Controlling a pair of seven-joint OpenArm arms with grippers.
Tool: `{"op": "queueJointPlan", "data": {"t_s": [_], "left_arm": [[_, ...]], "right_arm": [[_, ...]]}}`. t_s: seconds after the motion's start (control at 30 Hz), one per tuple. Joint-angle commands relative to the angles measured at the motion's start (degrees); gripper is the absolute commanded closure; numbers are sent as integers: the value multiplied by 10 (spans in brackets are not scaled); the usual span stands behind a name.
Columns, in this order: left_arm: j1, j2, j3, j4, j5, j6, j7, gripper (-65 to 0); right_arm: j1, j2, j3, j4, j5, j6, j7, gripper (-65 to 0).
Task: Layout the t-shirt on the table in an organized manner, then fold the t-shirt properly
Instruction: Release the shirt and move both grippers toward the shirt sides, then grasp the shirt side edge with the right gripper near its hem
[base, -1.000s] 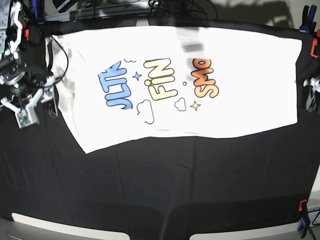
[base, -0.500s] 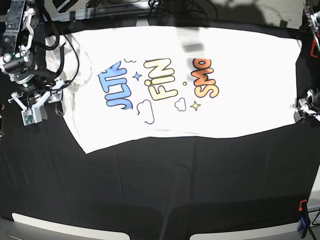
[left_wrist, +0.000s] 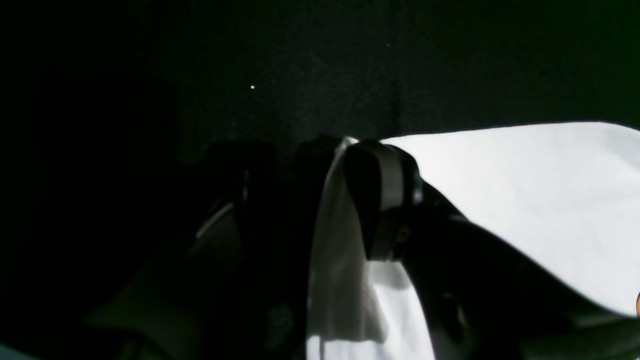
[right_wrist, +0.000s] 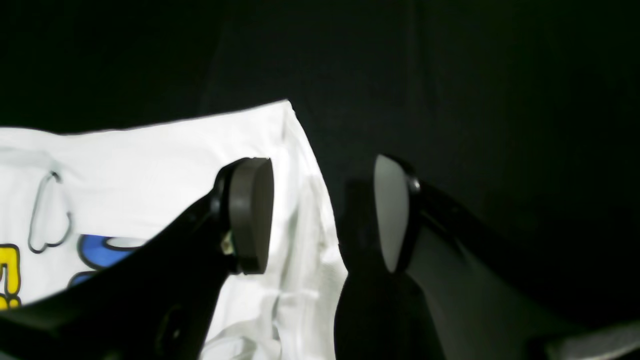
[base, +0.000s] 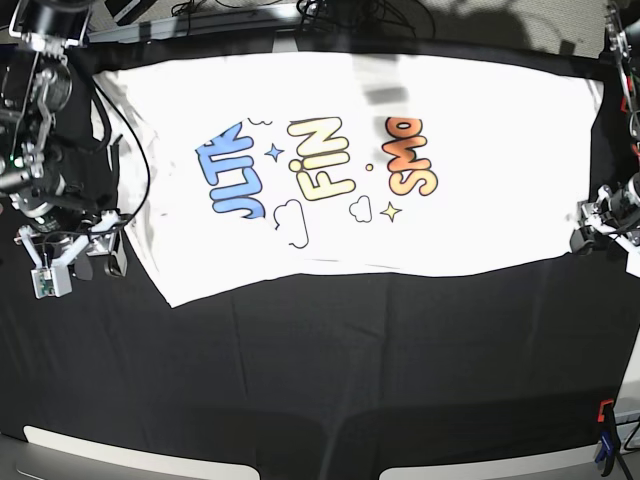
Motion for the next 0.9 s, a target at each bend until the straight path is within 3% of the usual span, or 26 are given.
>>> {"op": "queueJointPlan", "data": {"t_s": [0.0, 0.33, 0.5, 0.87], "left_arm": [[-6, -14, -2, 4, 5, 0, 7, -249], [-6, -60, -2, 6, -3, 26, -10, -250], [-6, -56, -2, 7, -19, 0, -9, -250], [-6, -56, -2, 9, -43, -12, -9, -250]], "right_arm": [[16, 9, -1, -3, 6, 10, 12, -316], [40, 8, -21, -33, 6, 14, 17, -316], [42, 8, -21, -33, 6, 14, 16, -316], [42, 5, -21, -33, 6, 14, 14, -316]]}}
